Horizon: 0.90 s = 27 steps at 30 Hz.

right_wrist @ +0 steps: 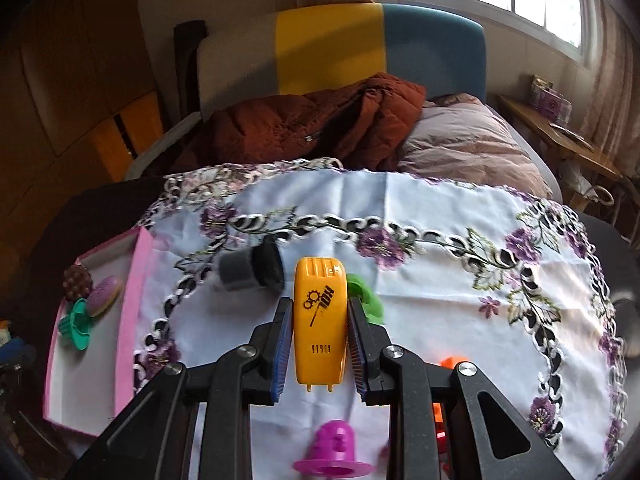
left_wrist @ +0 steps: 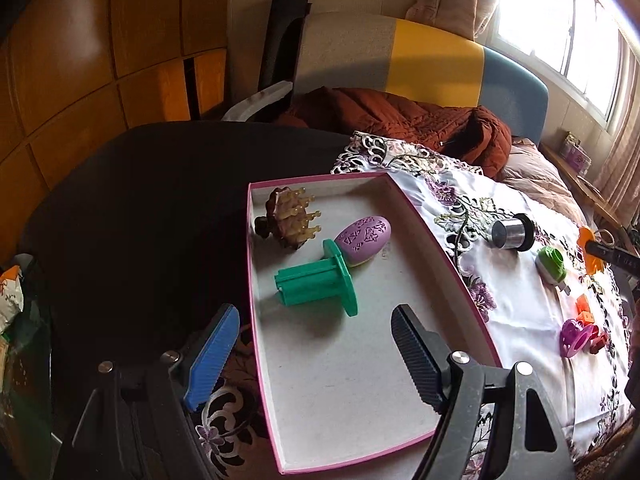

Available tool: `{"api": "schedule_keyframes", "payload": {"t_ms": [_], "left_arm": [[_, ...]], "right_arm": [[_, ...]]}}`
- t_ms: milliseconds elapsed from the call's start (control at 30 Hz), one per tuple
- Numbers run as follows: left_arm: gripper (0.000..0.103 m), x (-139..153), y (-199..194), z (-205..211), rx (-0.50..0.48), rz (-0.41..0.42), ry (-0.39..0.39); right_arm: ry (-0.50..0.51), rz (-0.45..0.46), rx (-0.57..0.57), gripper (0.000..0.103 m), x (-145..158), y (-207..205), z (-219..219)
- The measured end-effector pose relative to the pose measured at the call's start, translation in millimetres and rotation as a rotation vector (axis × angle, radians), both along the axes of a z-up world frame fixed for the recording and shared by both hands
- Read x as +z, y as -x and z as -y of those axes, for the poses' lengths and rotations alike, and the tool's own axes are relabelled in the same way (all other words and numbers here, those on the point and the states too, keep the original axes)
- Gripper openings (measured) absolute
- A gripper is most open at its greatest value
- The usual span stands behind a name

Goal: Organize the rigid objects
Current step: 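Lower the yellow toy into the tray and open the right tool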

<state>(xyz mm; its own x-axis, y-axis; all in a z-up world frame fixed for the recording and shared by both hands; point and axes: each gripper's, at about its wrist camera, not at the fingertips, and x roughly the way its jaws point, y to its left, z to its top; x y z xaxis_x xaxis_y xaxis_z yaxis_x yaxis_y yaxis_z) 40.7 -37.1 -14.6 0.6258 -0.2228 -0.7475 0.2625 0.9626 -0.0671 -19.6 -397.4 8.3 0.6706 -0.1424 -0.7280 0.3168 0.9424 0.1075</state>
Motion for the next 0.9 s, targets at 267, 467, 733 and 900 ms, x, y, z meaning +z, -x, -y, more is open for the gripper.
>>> {"api": "schedule_keyframes", "payload": {"t_ms": [267, 467, 733, 900], "left_arm": [[0.080, -2.8, -0.8, -17.2, 0.033, -0.009, 0.004], [0.080, -5.9, -2.2, -34.2, 0.069, -0.020, 0.016], [0.080, -10.6, -5.8, -48.8, 0.097, -0.036, 0.028], [0.080, -10.4, -6.2, -51.9, 0.099, -0.028, 0.025]], "right_arm": [[-0.101, 0.040, 0.273, 0.027, 15.6, -43.4, -106.0], [-0.094, -0.008, 0.426, 0.027, -0.3, -81.6, -187.9], [0.091, -0.211, 0.402, 0.027, -64.8, -141.6, -227.1], [0.092, -0.240, 0.363, 0.026, -77.6, -152.1, -217.8]]}}
